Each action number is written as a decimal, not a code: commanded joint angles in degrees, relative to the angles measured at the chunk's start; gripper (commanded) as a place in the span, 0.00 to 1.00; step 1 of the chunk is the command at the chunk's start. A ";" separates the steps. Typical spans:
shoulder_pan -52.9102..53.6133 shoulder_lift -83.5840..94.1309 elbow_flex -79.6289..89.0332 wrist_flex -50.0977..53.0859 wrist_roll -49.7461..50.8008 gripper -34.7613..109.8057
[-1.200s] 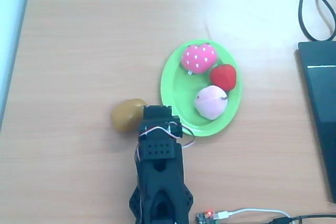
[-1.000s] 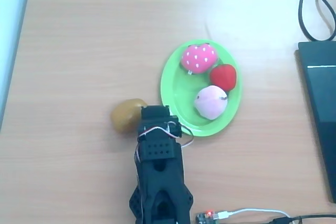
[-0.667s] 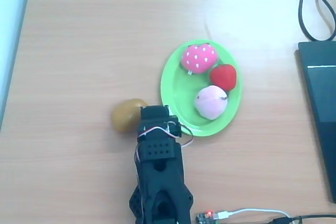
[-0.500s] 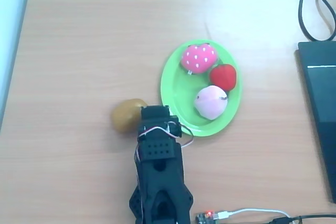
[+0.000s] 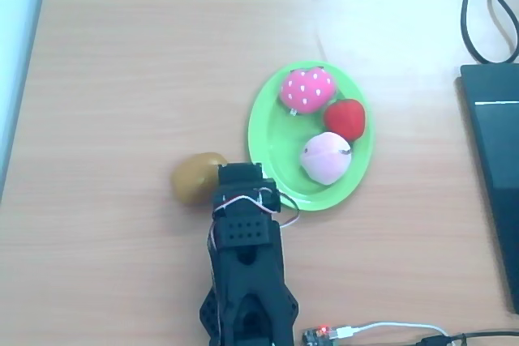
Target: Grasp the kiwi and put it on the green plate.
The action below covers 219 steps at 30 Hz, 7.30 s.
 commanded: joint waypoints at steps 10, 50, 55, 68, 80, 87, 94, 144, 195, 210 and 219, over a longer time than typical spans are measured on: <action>-2.11 -5.27 -14.33 4.22 -1.23 0.18; -11.25 -27.60 -30.59 8.26 -21.71 0.55; -11.25 -35.60 -35.07 9.40 -22.24 0.54; -10.20 -43.68 -50.45 20.39 -23.03 0.54; -3.87 -47.02 -46.41 23.38 -31.99 0.52; -3.25 -47.90 -41.48 20.21 -32.34 0.53; -3.16 -48.60 -40.52 16.70 -33.40 0.56; -12.30 -52.56 -27.77 -1.05 -33.40 0.53; 8.00 -55.90 -47.29 -1.67 -35.95 0.52; 14.50 -61.08 -50.89 -1.93 -39.20 0.53; 3.25 -60.82 -49.04 -1.67 -38.58 0.55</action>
